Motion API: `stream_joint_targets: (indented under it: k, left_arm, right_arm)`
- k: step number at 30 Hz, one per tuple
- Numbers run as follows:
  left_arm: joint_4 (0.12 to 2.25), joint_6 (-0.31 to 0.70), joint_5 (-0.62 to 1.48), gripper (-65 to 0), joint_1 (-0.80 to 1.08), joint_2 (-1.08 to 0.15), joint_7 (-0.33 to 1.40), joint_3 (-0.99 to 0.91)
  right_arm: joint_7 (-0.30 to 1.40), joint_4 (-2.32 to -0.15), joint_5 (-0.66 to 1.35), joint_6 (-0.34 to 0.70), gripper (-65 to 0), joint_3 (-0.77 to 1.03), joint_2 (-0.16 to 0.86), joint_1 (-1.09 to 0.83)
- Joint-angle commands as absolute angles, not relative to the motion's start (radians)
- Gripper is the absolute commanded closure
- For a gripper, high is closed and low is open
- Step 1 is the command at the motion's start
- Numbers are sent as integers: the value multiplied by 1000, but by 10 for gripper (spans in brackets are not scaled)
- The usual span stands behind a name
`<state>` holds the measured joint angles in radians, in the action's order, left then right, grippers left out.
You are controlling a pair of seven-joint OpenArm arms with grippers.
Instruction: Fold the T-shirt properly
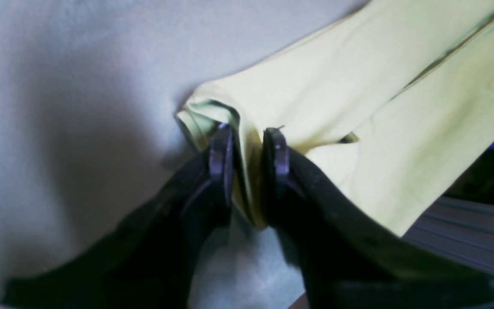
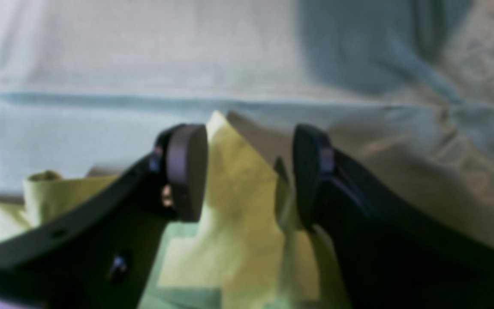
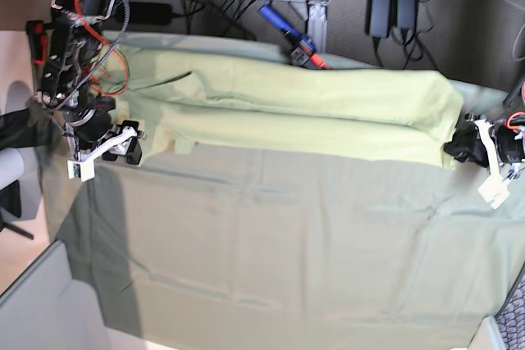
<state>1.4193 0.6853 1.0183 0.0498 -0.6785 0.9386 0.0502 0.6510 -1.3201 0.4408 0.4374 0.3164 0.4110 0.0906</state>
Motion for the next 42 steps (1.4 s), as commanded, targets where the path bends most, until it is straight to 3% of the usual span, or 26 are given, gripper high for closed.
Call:
stream_joint_targets:
  k: [1, 7, 14, 18, 23, 32, 42]
  left_arm:
    - [1433, 698, 1035, -156, 36, -698, 918, 39]
    - [1433, 698, 1036, -155, 36, -698, 916, 39]
    - [1433, 698, 1035, -155, 36, -698, 915, 39]
    - [1433, 698, 1018, -161, 36, -698, 882, 39]
    - [1432, 698, 1004, -282, 37, -698, 880, 39]
    - [1432, 698, 1001, -285, 37, -699, 898, 39]
    - [1432, 698, 991, -287, 42, -719, 902, 39]
  right_arm:
    - [630, -1335, 443, 458, -318, 321, 413, 102]
    - [629, -1335, 401, 457, -298, 320, 362, 91]
    - [625, -1335, 400, 457, 0, 321, 365, 88]
    - [625, -1336, 414, 457, 0, 321, 366, 88]
    - [629, -1408, 450, 457, 0, 322, 366, 52]
    - [660, -1752, 457, 458, 0, 371, 366, -165]
    - [662, -1938, 491, 458, 0, 436, 365, -419]
